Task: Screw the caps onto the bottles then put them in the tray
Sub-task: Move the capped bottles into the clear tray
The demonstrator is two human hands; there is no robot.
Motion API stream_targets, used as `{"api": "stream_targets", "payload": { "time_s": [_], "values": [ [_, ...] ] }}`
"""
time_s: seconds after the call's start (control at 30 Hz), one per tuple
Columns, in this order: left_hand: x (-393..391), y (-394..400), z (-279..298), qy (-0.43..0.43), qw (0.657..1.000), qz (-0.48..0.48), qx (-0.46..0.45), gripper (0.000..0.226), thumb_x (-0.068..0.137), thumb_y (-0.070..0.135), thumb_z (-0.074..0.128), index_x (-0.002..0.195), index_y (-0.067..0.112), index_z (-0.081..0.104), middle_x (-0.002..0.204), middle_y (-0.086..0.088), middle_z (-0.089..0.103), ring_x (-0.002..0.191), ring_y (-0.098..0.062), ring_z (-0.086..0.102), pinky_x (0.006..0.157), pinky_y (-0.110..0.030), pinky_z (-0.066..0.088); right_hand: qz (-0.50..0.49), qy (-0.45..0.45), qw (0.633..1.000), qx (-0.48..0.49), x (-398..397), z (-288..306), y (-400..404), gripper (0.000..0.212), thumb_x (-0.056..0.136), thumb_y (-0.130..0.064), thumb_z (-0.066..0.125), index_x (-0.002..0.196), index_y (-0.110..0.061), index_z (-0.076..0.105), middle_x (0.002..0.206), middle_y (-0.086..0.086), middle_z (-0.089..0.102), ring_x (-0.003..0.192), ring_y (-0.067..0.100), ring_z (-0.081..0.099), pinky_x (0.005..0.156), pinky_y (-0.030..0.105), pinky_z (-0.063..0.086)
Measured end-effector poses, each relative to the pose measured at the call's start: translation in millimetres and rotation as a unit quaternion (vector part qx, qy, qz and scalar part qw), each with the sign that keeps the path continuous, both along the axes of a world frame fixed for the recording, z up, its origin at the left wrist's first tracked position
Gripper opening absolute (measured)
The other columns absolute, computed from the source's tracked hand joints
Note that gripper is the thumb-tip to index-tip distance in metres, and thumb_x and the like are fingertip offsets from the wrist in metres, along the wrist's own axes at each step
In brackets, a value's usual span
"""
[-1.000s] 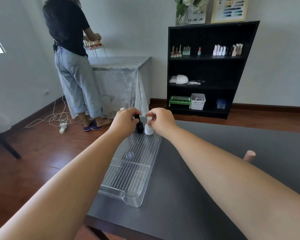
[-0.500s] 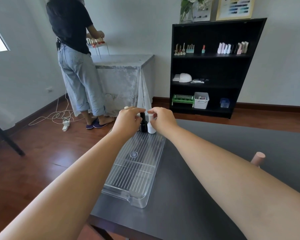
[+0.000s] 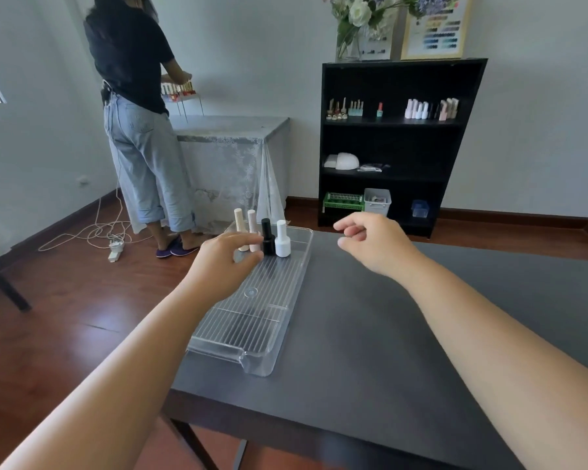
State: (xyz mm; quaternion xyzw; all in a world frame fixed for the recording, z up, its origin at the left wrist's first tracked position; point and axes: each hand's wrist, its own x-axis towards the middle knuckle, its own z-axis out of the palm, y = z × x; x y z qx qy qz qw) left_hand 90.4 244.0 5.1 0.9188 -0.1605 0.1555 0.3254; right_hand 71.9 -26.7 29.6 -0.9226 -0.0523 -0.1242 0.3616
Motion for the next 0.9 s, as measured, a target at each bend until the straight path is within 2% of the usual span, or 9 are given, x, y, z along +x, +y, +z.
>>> {"api": "stream_targets", "payload": {
  "time_s": [0.13, 0.23, 0.3, 0.4, 0.47, 0.53, 0.7, 0.8, 0.9],
  "values": [
    [-29, 11, -8, 0.006, 0.999, -0.003, 0.032, 0.033, 0.090, 0.034, 0.064, 0.122, 0.026, 0.067, 0.127, 0.009, 0.062, 0.118, -0.010, 0.055, 0.095, -0.024, 0.036, -0.015, 0.040, 0.994, -0.103, -51, 1, -51, 0.022, 0.088, -0.031, 0.064, 0.109, -0.037, 0.064, 0.109, -0.008, 0.058, 0.094, 0.010, 0.057, 0.074, 0.025, 0.040],
    [-44, 15, -19, 0.025, 0.998, -0.009, 0.061, 0.034, 0.091, 0.037, 0.063, 0.124, 0.027, 0.065, 0.130, 0.008, 0.061, 0.118, -0.011, 0.055, 0.094, -0.023, 0.036, -0.049, 0.050, 0.991, -0.115, -81, 0, -83, 0.024, 0.086, -0.030, 0.067, 0.108, -0.039, 0.063, 0.108, -0.009, 0.055, 0.077, 0.007, 0.061, 0.061, 0.021, 0.040],
    [-51, 16, -27, 0.047, 0.996, -0.013, 0.072, 0.035, 0.092, 0.040, 0.060, 0.125, 0.029, 0.064, 0.133, 0.009, 0.059, 0.121, -0.012, 0.054, 0.097, -0.026, 0.038, -0.061, 0.079, 0.990, -0.099, -94, -3, -98, 0.026, 0.084, -0.029, 0.068, 0.106, -0.041, 0.062, 0.106, -0.011, 0.057, 0.087, 0.008, 0.063, 0.063, 0.020, 0.040],
    [-57, 15, -35, 0.083, 0.991, -0.021, 0.098, 0.037, 0.094, 0.045, 0.055, 0.127, 0.032, 0.062, 0.140, 0.010, 0.055, 0.127, -0.013, 0.050, 0.104, -0.034, 0.038, -0.069, 0.098, 0.988, -0.102, -103, -13, -106, 0.026, 0.084, -0.022, 0.067, 0.102, -0.040, 0.062, 0.096, -0.014, 0.063, 0.097, 0.009, 0.059, 0.071, 0.025, 0.043],
    [-59, 14, -37, 0.105, 0.988, -0.021, 0.115, 0.037, 0.094, 0.047, 0.052, 0.128, 0.034, 0.061, 0.143, 0.011, 0.052, 0.128, -0.013, 0.049, 0.104, -0.035, 0.040, -0.092, 0.085, 0.988, -0.085, -104, -20, -106, 0.029, 0.085, -0.013, 0.061, 0.100, -0.037, 0.065, 0.092, -0.015, 0.065, 0.086, 0.012, 0.063, 0.061, 0.024, 0.049],
    [-59, 14, -37, 0.113, 0.986, -0.013, 0.122, 0.038, 0.095, 0.048, 0.050, 0.129, 0.035, 0.059, 0.144, 0.012, 0.051, 0.132, -0.013, 0.046, 0.106, -0.036, 0.038, -0.111, 0.062, 0.989, -0.076, -104, -25, -105, 0.034, 0.084, -0.005, 0.056, 0.100, -0.032, 0.069, 0.084, -0.018, 0.067, 0.077, 0.006, 0.063, 0.055, 0.020, 0.050],
    [-61, 11, -39, 0.132, 0.977, -0.024, 0.163, 0.044, 0.098, 0.050, 0.042, 0.140, 0.037, 0.047, 0.152, 0.008, 0.041, 0.146, -0.018, 0.024, 0.117, -0.042, 0.017, -0.092, 0.008, 0.994, -0.055, -95, -17, -87, 0.033, 0.080, -0.004, 0.062, 0.102, -0.026, 0.070, 0.081, -0.020, 0.066, 0.075, -0.007, 0.058, 0.058, 0.008, 0.037],
    [-62, 10, -39, 0.136, 0.974, -0.030, 0.177, 0.044, 0.099, 0.050, 0.039, 0.141, 0.038, 0.044, 0.153, 0.007, 0.039, 0.147, -0.019, 0.019, 0.118, -0.049, 0.003, -0.064, -0.050, 0.996, -0.037, -81, 0, -62, 0.030, 0.081, -0.006, 0.064, 0.104, -0.023, 0.071, 0.084, -0.017, 0.067, 0.076, -0.009, 0.058, 0.058, 0.004, 0.037],
    [-63, 10, -37, 0.135, 0.976, -0.031, 0.165, 0.043, 0.099, 0.048, 0.040, 0.141, 0.037, 0.045, 0.153, 0.005, 0.039, 0.147, -0.020, 0.019, 0.119, -0.049, 0.003, -0.027, -0.106, 0.994, 0.013, -58, 19, -29, 0.026, 0.083, -0.005, 0.064, 0.102, -0.020, 0.071, 0.077, -0.023, 0.064, 0.074, -0.020, 0.057, 0.062, -0.004, 0.038]
  ]
}}
